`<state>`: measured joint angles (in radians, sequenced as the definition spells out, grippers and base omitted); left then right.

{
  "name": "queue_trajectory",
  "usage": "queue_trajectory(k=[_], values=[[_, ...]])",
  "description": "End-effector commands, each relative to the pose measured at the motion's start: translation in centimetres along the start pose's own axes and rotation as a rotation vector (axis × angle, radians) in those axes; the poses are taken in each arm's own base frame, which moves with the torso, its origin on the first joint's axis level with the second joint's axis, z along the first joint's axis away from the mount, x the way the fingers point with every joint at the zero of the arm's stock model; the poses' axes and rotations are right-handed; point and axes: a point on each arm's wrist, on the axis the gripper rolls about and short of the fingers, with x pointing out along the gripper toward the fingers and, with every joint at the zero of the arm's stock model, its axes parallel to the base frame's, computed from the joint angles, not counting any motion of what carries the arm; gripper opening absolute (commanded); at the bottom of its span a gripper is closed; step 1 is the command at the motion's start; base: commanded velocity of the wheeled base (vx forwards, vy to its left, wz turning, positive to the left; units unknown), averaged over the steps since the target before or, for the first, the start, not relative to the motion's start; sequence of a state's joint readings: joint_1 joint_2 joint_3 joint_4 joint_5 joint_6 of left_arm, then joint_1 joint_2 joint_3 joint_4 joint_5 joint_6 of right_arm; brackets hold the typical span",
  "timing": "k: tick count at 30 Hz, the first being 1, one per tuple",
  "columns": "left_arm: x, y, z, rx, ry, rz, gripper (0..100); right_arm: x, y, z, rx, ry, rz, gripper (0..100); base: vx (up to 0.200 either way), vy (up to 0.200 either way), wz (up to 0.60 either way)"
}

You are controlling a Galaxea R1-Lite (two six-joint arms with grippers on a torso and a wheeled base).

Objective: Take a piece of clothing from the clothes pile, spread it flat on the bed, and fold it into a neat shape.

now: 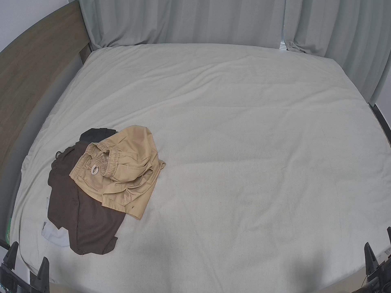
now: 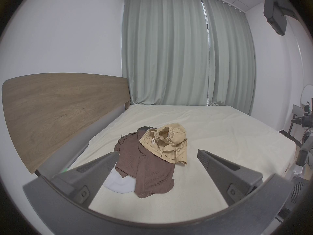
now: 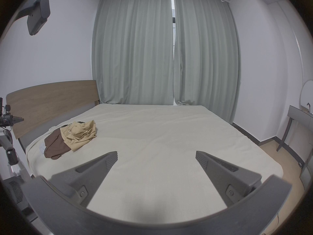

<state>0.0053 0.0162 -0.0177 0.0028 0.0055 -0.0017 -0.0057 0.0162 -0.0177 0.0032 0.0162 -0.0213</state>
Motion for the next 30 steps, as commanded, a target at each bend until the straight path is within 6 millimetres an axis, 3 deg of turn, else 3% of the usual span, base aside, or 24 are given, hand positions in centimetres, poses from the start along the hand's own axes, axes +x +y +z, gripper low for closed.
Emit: queue_trajectory(k=[1,19,24,30], values=[[0.0,0.0,-0.5,-0.001,0.006,0.001,100,0.1,0.0,-0.5,0.0,0.007,0.0,100,0.0,0.0,0.0],[0.0,0.0,-0.3,-0.021,-0.011,0.004,100,0.1,0.0,-0.5,0.001,0.008,-0.001,100,0.0,0.0,0.0],[-0.1,0.0,1.6,-0.023,-0.178,0.027,100,0.1,0.0,-0.5,0.001,0.007,0.0,100,0.0,0.0,0.0],[0.0,0.0,0.5,-0.019,-0.089,0.008,100,0.1,0.0,-0.5,0.003,0.007,0.0,100,0.0,0.0,0.0]])
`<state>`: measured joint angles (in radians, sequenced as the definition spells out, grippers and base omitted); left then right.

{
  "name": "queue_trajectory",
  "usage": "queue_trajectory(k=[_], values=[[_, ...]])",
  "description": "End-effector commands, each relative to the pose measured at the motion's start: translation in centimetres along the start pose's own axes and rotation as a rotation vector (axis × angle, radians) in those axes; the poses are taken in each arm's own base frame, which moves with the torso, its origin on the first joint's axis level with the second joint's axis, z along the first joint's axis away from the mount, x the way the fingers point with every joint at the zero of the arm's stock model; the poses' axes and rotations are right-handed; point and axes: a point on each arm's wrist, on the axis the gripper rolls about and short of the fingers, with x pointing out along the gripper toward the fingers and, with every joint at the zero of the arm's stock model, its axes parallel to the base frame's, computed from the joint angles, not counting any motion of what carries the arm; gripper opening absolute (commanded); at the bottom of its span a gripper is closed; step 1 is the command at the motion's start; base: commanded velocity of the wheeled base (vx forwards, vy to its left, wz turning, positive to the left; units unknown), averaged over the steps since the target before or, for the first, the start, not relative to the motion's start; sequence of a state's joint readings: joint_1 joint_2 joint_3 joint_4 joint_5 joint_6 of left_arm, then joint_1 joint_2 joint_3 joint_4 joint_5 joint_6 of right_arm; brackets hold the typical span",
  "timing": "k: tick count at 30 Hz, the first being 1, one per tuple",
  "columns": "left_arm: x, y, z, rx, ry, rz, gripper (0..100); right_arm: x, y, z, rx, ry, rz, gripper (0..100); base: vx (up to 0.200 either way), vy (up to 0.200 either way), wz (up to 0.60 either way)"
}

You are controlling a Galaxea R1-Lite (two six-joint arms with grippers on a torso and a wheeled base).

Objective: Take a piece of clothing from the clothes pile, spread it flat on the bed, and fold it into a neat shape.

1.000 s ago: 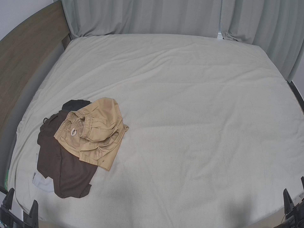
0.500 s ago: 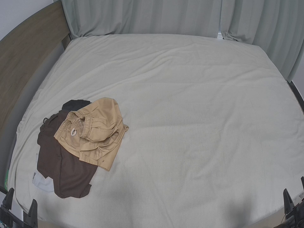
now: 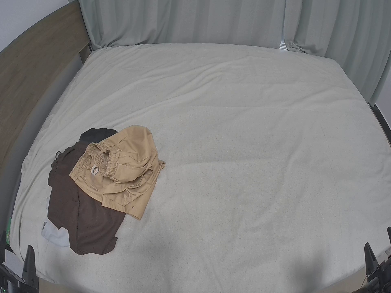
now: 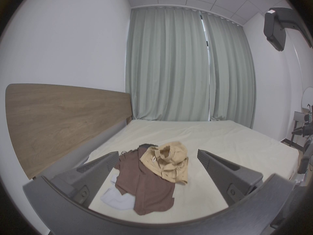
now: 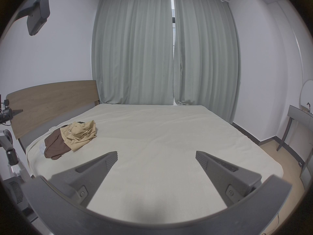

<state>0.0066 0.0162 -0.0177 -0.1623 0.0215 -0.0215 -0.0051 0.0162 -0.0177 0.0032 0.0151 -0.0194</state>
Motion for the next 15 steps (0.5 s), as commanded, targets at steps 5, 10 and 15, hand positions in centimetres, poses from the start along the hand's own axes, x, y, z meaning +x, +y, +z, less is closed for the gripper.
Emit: queue_trajectory(k=[5,10,15], values=[[-0.1,-0.1,-0.3,-0.013,0.083,-0.063,100,0.1,0.0,-0.5,0.001,0.007,0.002,100,0.0,0.0,0.0],[0.3,0.0,1.1,-0.044,0.104,-0.11,100,0.1,0.0,-0.5,0.001,0.007,0.005,100,0.0,0.0,0.0],[0.7,0.0,2.4,-0.053,0.111,-0.161,100,0.1,0.0,-0.5,0.003,0.007,0.005,100,0.0,0.0,0.0]])
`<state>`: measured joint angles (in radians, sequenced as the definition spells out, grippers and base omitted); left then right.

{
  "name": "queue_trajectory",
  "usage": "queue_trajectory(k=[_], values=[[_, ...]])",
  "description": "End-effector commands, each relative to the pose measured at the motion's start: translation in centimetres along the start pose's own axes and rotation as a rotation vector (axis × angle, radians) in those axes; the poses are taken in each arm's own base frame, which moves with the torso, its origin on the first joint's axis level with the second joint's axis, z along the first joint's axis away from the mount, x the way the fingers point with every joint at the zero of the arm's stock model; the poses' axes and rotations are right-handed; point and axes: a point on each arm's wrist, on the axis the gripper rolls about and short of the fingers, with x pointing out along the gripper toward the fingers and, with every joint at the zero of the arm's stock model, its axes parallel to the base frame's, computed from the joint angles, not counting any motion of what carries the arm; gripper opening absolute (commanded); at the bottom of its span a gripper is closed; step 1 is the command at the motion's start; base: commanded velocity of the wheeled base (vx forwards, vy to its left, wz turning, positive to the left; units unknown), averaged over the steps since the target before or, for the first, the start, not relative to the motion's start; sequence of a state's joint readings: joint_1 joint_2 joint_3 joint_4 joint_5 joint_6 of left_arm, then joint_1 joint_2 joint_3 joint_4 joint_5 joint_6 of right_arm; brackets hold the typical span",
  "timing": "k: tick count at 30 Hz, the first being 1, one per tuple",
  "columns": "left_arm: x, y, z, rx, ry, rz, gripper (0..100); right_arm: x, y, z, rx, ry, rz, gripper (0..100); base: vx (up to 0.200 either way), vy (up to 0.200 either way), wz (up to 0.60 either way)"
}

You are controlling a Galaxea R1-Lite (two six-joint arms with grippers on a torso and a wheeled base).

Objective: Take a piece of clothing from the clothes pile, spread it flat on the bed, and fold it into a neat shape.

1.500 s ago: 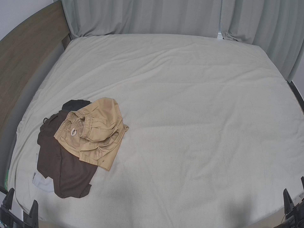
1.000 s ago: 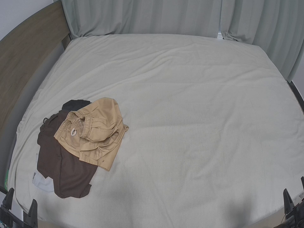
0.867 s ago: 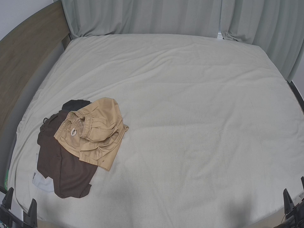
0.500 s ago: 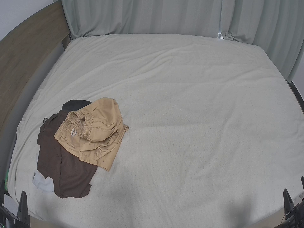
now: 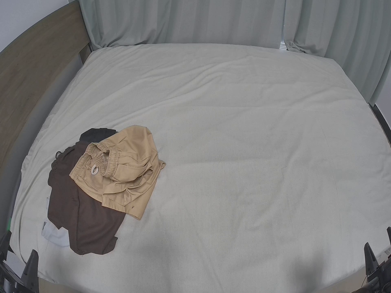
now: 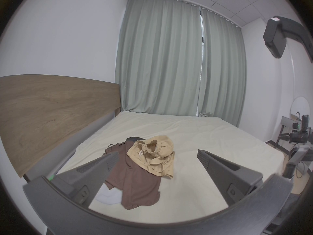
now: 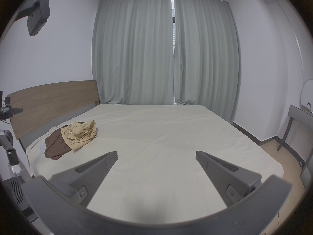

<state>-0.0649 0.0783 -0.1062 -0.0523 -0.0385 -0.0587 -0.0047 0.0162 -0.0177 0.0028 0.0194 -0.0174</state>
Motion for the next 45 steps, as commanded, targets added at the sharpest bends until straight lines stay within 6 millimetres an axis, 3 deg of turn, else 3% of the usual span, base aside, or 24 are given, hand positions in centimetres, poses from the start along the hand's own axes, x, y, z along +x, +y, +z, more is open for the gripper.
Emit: queue_trajectory(k=[1,7,17,25,30,45], values=[[0.6,0.0,1.5,-0.019,0.027,-0.048,100,0.1,0.0,-0.5,-0.001,0.008,0.001,100,0.0,0.0,0.0],[1.4,0.0,2.4,-0.07,0.068,-0.069,100,0.1,0.0,-0.5,0.001,0.008,0.004,100,0.0,0.0,0.0],[4.1,-0.2,3.5,-0.087,0.157,-0.123,100,0.1,0.0,-0.5,-0.001,0.008,0.004,100,0.0,0.0,0.0],[7.0,-0.7,5.5,-0.169,0.204,-0.152,100,0.1,0.0,-0.5,0.001,0.008,0.004,100,0.0,0.0,0.0],[7.7,-0.8,5.7,-0.178,0.232,-0.165,100,0.1,0.0,-0.5,0.001,0.008,0.004,100,0.0,0.0,0.0],[12.6,-1.3,6.5,-0.247,0.284,-0.174,100,0.1,0.0,-0.5,0.001,0.008,0.002,100,0.0,0.0,0.0]])
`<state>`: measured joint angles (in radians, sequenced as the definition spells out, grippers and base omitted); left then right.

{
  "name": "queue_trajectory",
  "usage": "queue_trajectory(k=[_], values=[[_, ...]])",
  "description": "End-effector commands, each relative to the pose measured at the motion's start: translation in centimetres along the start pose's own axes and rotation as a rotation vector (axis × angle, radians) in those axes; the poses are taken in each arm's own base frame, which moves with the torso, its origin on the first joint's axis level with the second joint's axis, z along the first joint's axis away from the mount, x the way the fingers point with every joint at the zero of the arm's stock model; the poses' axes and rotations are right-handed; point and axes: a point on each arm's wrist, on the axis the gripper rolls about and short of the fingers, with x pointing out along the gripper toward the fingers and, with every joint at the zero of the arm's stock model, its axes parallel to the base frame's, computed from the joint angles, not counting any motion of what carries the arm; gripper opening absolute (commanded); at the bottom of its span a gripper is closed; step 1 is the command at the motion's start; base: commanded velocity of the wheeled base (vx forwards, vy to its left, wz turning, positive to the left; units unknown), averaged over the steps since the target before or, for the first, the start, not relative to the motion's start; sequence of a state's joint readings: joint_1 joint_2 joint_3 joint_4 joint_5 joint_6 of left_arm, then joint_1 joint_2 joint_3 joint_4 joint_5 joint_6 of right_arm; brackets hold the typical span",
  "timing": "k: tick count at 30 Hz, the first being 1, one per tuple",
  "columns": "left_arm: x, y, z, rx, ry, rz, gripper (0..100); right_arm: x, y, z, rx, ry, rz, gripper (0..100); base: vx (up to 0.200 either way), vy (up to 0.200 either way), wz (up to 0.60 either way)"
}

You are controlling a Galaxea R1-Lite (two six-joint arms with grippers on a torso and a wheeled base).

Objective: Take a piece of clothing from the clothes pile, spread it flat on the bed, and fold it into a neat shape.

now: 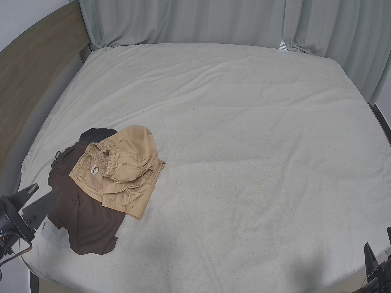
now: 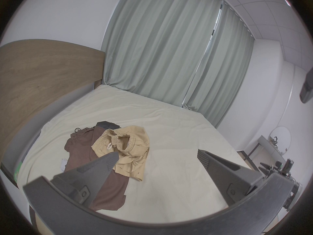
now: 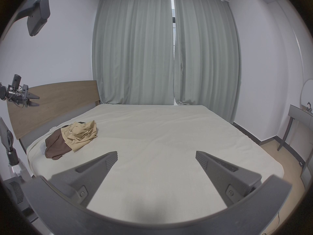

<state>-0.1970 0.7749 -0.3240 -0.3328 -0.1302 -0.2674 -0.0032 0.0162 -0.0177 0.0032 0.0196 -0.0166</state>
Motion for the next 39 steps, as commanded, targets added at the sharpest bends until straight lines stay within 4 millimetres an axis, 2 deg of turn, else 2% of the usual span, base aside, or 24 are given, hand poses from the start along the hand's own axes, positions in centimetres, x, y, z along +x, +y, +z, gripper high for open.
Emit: queue_trajectory(k=[1,10,21,28,39], values=[[2.2,0.3,0.2,-0.038,0.047,0.019,100,0.1,0.0,-0.5,0.0,0.007,0.001,100,0.0,0.0,0.0],[4.1,1.5,0.7,-0.061,0.068,-0.015,100,0.1,0.0,-0.5,0.001,0.007,0.001,100,0.0,0.0,0.0],[5.3,2.8,0.9,-0.094,0.114,-0.091,100,0.1,0.0,-0.5,0.001,0.007,0.002,100,0.0,0.0,0.0],[7.9,4.0,1.6,-0.1,0.121,-0.064,100,0.1,0.0,-0.5,0.001,0.007,0.002,100,0.0,0.0,0.0],[11.3,5.6,1.0,-0.113,0.148,-0.053,100,0.1,0.0,-0.5,0.001,0.007,0.001,100,0.0,0.0,0.0]])
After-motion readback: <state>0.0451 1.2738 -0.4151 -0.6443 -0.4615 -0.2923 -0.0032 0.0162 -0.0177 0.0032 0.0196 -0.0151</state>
